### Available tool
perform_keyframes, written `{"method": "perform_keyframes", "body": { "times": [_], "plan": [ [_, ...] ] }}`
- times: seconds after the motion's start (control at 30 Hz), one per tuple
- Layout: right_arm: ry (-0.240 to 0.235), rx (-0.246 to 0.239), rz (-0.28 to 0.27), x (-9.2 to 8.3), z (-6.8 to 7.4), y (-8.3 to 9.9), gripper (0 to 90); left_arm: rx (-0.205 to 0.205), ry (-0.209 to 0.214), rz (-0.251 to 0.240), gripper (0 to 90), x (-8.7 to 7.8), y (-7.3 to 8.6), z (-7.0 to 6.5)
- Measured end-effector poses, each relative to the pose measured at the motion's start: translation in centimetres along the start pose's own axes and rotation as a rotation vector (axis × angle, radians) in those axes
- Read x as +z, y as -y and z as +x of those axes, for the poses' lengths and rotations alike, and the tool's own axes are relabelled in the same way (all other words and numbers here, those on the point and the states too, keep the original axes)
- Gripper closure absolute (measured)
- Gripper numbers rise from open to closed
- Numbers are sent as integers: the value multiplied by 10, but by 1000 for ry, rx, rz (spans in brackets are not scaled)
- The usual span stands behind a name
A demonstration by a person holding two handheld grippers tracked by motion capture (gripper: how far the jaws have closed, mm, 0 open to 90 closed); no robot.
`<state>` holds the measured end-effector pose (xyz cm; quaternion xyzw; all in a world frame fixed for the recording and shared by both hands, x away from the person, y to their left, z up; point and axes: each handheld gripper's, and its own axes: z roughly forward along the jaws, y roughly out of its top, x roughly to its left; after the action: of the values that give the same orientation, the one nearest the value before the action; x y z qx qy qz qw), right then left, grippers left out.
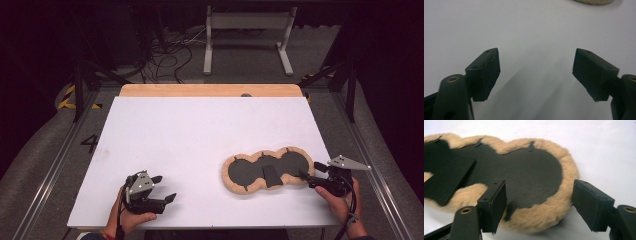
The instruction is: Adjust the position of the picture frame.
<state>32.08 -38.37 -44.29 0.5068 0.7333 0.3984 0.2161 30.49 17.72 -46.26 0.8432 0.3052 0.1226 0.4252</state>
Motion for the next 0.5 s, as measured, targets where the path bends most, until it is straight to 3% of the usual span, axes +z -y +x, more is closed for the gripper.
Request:
{"method": "perform_keyframes", "body": {
  "times": [0.1, 0.17, 0.27, 0.4, 0.5],
  "plan": [
    [-16, 32, 21, 5, -6, 0, 263, 5, 19, -3, 295, 4, -6, -1],
    [-32, 56, 23, 8, -7, -1, 261, 18, 56, -9, 496, 7, -10, -1],
    [-19, 83, 22, 9, -5, 0, 272, 47, 97, 8, 652, 13, -17, -5],
    [-12, 101, 32, 8, 0, 1, 273, 75, 110, 52, 734, 24, -22, -14],
    [-20, 109, 41, 6, 5, 2, 269, 82, 87, 76, 663, 31, -26, -19]
  ]
}}
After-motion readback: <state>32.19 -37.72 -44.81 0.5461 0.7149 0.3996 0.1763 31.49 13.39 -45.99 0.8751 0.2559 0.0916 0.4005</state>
